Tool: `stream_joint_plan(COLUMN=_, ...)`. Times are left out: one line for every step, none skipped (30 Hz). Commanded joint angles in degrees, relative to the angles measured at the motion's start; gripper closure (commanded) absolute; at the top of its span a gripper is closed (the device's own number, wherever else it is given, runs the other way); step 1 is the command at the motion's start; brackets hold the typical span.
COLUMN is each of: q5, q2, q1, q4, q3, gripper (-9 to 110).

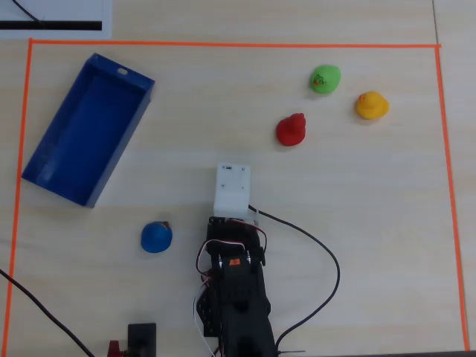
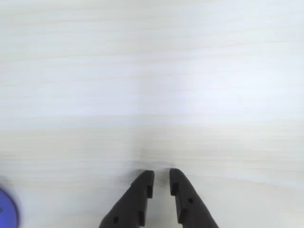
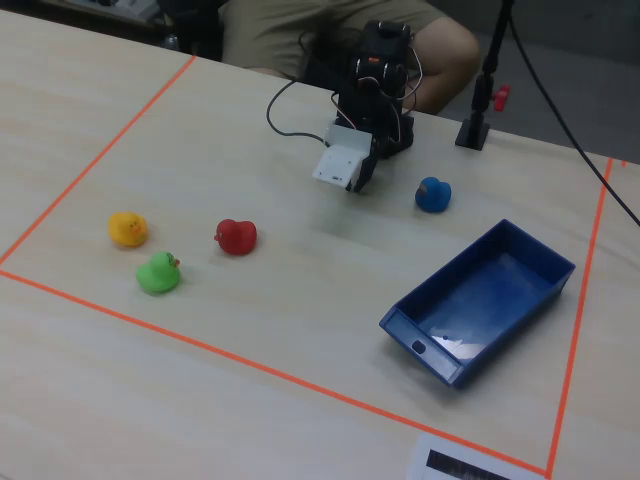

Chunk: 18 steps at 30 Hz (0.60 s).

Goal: Grasp green duck and put it into box.

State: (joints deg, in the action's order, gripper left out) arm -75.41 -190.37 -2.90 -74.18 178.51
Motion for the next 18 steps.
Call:
stream_joint_plan(q5=0.7, q2=0.62, q1=0.35, q4=-0.97, q3=-0.18, gripper=98)
stream_joint_plan(q5=0.7, q2=0.62, q1=0.35, q4=-0.97, q3=-0.18, gripper=101)
stream_joint_plan(q5=0.7, q2=0.62, q1=0.35, q4=-0.97, q3=-0.18, gripper=101)
stream_joint_plan(q5=0.7, q2=0.62, q1=0.35, q4=-0.97, q3=-0.18, gripper=101)
stream_joint_plan(q5=0.7, q2=0.62, q1=0.35, q4=-0.97, q3=-0.18, gripper=101)
stream_joint_plan(q5=1.05, q2=0.62, q1=0.35, q4=-0.97, q3=-0.18, gripper=101)
stream_joint_plan(q5=1.14, q2=0.62, q1=0.35, q4=-0.97, q3=-0.18, gripper=101)
stream_joint_plan(q5=1.32, q2=0.62, q1=0.18, q4=-0.97, q3=-0.18, gripper=101)
stream_joint_plan(q5=1.32, q2=0.62, q1=-0.09, q4=-0.88, q3=-0.18, gripper=101)
stream_joint_plan(q5=1.32, q2=0.62, q1=-0.35, q4=-0.53, q3=-0.18, gripper=101)
stream_joint_plan(q5=1.85, q2=0.62, q1=-0.35, q4=0.44, q3=-0.18, gripper=101)
stream_joint_plan(q5=1.93, q2=0.62, q1=0.26, q4=2.11, q3=-0.26, gripper=101)
stream_joint_plan(q5=1.58, q2=0.79, q1=1.41, q4=4.13, q3=-0.35, gripper=99)
stream_joint_plan(q5=0.44, q2=1.49, q1=3.16, q4=6.33, q3=-0.97, gripper=96)
stream_joint_plan(q5=-0.53, q2=2.81, q1=4.83, q4=8.09, q3=-2.46, gripper=94)
stream_joint_plan(q5=-1.14, q2=4.75, q1=6.42, q4=9.14, q3=-5.1, gripper=92)
stream_joint_plan(q5=-1.23, q2=7.47, q1=7.56, q4=9.93, q3=-8.7, gripper=91)
stream_joint_plan(q5=-1.23, q2=11.51, q1=8.26, q4=10.2, q3=-13.71, gripper=91)
